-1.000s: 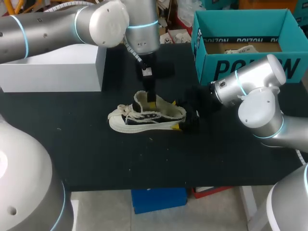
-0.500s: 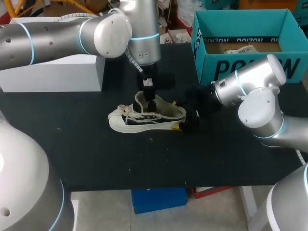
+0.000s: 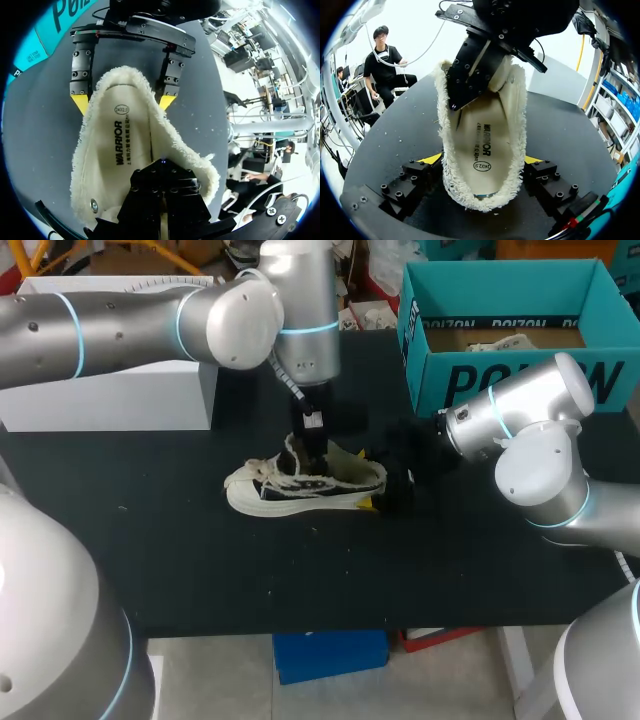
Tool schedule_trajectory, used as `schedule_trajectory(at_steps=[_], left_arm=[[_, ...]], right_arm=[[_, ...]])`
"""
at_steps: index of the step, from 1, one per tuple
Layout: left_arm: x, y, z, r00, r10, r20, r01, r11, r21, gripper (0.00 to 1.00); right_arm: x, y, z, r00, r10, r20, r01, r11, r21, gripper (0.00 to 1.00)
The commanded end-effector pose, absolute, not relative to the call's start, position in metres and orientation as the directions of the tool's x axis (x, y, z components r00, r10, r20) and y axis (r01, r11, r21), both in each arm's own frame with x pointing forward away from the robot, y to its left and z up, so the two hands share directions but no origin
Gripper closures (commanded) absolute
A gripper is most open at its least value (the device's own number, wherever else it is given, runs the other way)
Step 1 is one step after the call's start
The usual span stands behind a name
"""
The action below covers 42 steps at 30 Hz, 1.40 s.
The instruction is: Take the shoe out of the shoebox, open the shoe tongue, remove and reinsert the insole, then place the shoe into the shoebox
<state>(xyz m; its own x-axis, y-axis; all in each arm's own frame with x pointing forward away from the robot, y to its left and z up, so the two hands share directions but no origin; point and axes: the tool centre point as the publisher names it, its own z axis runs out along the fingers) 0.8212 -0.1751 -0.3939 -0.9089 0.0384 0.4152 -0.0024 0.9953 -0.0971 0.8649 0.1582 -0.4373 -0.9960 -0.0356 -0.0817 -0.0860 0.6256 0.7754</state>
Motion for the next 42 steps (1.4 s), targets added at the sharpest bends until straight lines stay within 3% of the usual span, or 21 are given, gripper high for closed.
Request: schedule_trajectory(at_steps=[1,26,27,31,42], left_arm=[[0.817,-0.178,-0.406,-0.913,0.037,0.407,-0.001,0.996,-0.093,1.0],[0.822,-0.174,-0.419,-0.954,-0.014,0.299,-0.04,0.996,-0.08,1.0],[0.822,-0.173,-0.419,-0.954,-0.015,0.299,-0.041,0.996,-0.081,0.88],[0.822,-0.173,-0.421,-0.956,-0.019,0.291,-0.045,0.996,-0.083,0.75],[0.822,-0.171,-0.425,-0.983,-0.042,0.179,-0.054,0.996,-0.066,0.7]], right_arm=[[0.866,0.159,-0.441,-0.996,-0.034,-0.081,-0.084,0.626,0.775,1.0],[0.866,0.159,-0.441,-0.996,-0.034,-0.081,-0.084,0.626,0.775,1.0],[0.866,0.159,-0.441,-0.996,-0.034,-0.081,-0.084,0.626,0.775,1.0],[0.866,0.159,-0.441,-0.996,-0.034,-0.081,-0.084,0.626,0.775,1.0],[0.866,0.159,-0.441,-0.996,-0.034,-0.081,-0.084,0.626,0.775,1.0]])
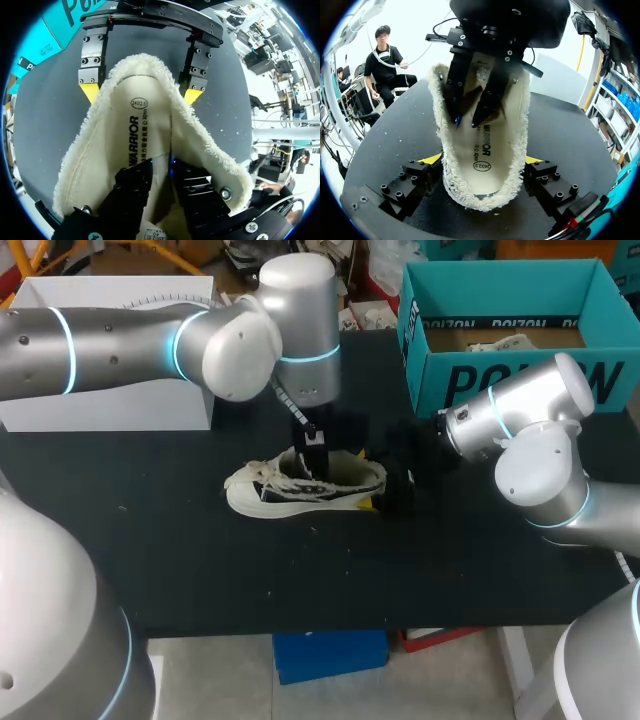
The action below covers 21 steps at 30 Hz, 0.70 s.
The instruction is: Take the shoe out of the shoebox, open the shoe tongue, remove and reinsert the insole, then place the shoe into the shoebox
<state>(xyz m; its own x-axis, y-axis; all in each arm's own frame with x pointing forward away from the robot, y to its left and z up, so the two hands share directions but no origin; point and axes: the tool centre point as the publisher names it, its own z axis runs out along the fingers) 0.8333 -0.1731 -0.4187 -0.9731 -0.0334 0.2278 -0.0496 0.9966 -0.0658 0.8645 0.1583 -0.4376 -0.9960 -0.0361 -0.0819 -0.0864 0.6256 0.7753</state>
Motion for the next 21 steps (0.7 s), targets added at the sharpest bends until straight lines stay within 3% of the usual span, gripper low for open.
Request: schedule_trajectory(at_steps=[1,5,8,12,15,19,21], left_arm=[[0.821,-0.171,-0.425,-0.987,-0.042,0.153,-0.052,0.997,-0.063,0.71],[0.82,-0.17,-0.425,-0.997,-0.051,0.066,-0.053,0.998,-0.043,0.67],[0.82,-0.168,-0.428,-0.998,-0.059,0.008,-0.059,0.998,-0.025,0.76],[0.821,-0.166,-0.432,-0.996,-0.058,-0.069,-0.059,0.998,0.008,0.65],[0.823,-0.165,-0.436,-0.99,-0.059,-0.127,-0.063,0.998,0.026,0.69],[0.826,-0.163,-0.443,-0.979,-0.054,-0.197,-0.069,0.995,0.066,0.6],[0.829,-0.161,-0.446,-0.97,-0.054,-0.237,-0.073,0.995,0.073,0.63]], right_arm=[[0.866,0.159,-0.441,-0.996,-0.034,-0.081,-0.084,0.626,0.775,1.0],[0.866,0.159,-0.441,-0.996,-0.034,-0.081,-0.084,0.626,0.775,1.0],[0.866,0.159,-0.441,-0.996,-0.034,-0.081,-0.084,0.626,0.775,1.0],[0.866,0.159,-0.441,-0.996,-0.034,-0.081,-0.084,0.626,0.775,1.0],[0.866,0.159,-0.441,-0.996,-0.034,-0.081,-0.084,0.626,0.775,1.0],[0.866,0.159,-0.441,-0.996,-0.034,-0.081,-0.084,0.626,0.775,1.0],[0.866,0.159,-0.441,-0.996,-0.034,-0.081,-0.084,0.626,0.775,1.0]])
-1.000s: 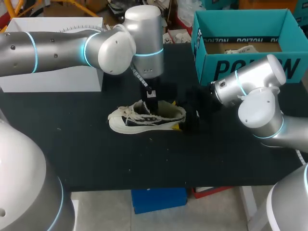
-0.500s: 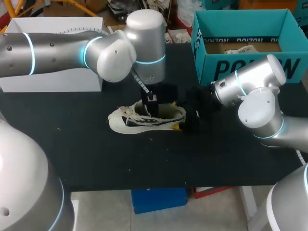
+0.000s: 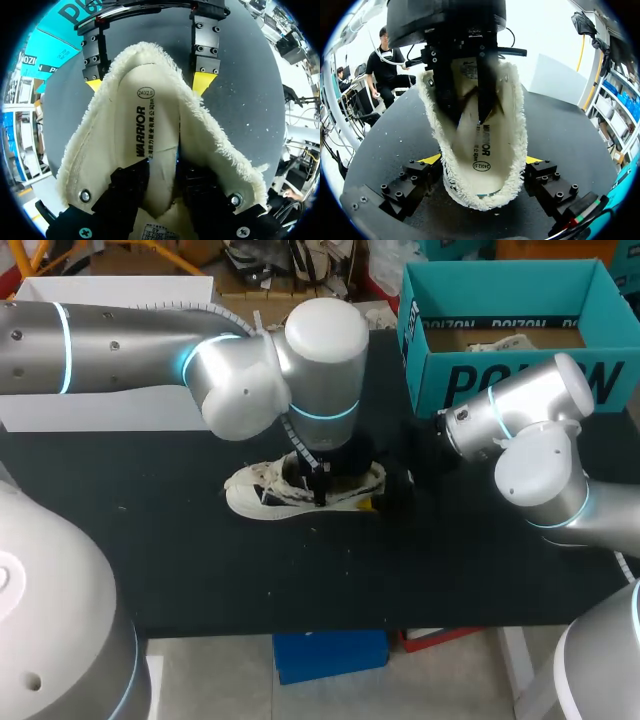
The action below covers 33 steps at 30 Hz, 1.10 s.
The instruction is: Take the shoe out of the shoebox, open the shoe tongue, remove and reinsert the insole, then place the shoe into the shoebox
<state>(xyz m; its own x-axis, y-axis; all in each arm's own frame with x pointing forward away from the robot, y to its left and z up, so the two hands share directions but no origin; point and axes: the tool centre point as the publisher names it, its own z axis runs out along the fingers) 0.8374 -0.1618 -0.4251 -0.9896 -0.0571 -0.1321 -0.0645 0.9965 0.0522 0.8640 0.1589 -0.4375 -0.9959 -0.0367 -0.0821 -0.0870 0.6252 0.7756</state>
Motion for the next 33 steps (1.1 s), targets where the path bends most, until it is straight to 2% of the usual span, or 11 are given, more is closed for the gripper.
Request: schedule_trajectory(at_steps=[1,5,18,26,33], left_arm=[[0.83,-0.16,-0.447,-0.964,-0.055,-0.26,-0.077,0.994,0.073,0.65],[0.837,-0.159,-0.451,-0.937,-0.06,-0.345,-0.087,0.994,0.063,0.66],[0.863,-0.162,-0.451,-0.837,-0.111,-0.536,-0.076,0.993,-0.087,0.7],[0.874,-0.163,-0.441,-0.785,-0.169,-0.596,-0.077,0.981,-0.176,0.75],[0.877,-0.163,-0.43,-0.772,-0.196,-0.605,-0.085,0.974,-0.208,0.72]], right_arm=[[0.866,0.159,-0.441,-0.996,-0.034,-0.081,-0.084,0.626,0.775,1.0],[0.866,0.159,-0.441,-0.996,-0.034,-0.081,-0.084,0.626,0.775,1.0],[0.866,0.159,-0.441,-0.996,-0.034,-0.081,-0.084,0.626,0.775,1.0],[0.866,0.159,-0.441,-0.996,-0.034,-0.081,-0.084,0.626,0.775,1.0],[0.866,0.159,-0.441,-0.996,-0.034,-0.081,-0.084,0.626,0.775,1.0]])
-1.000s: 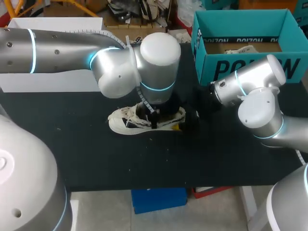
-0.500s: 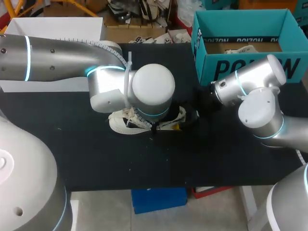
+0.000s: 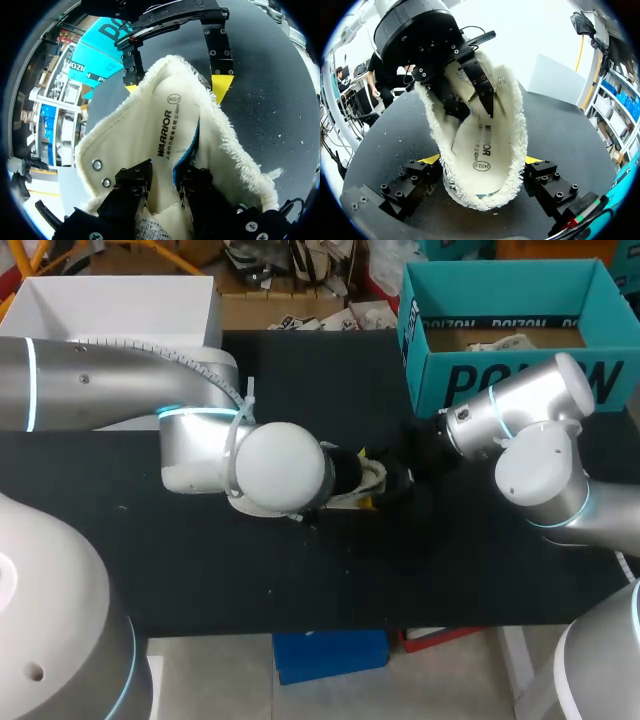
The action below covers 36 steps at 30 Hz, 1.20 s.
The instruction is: Take the shoe out of the shoebox, open the shoe tongue, remove and reinsert the insole, then place the shoe into the shoebox
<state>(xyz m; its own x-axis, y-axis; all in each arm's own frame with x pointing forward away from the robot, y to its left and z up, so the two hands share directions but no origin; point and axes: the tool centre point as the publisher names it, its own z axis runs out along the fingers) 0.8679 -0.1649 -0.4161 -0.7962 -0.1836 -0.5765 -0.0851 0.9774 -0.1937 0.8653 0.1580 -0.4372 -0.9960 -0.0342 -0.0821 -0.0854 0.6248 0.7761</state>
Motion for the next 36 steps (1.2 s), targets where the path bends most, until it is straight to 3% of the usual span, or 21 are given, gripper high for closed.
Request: schedule_trajectory(at_steps=[1,3,6,36], left_arm=[[0.877,-0.163,-0.429,-0.777,-0.198,-0.598,-0.084,0.973,-0.213,0.72],[0.877,-0.164,-0.428,-0.788,-0.196,-0.583,-0.086,0.974,-0.211,0.76],[0.875,-0.166,-0.428,-0.803,-0.19,-0.565,-0.088,0.975,-0.203,1.0],[0.852,-0.167,-0.387,-0.97,-0.187,-0.156,-0.121,0.925,-0.361,1.0]], right_arm=[[0.866,0.159,-0.441,-0.996,-0.034,-0.081,-0.084,0.626,0.775,1.0],[0.866,0.159,-0.441,-0.996,-0.034,-0.081,-0.084,0.626,0.775,1.0],[0.866,0.159,-0.441,-0.996,-0.034,-0.081,-0.084,0.626,0.775,1.0],[0.866,0.159,-0.441,-0.996,-0.034,-0.081,-0.084,0.626,0.775,1.0]])
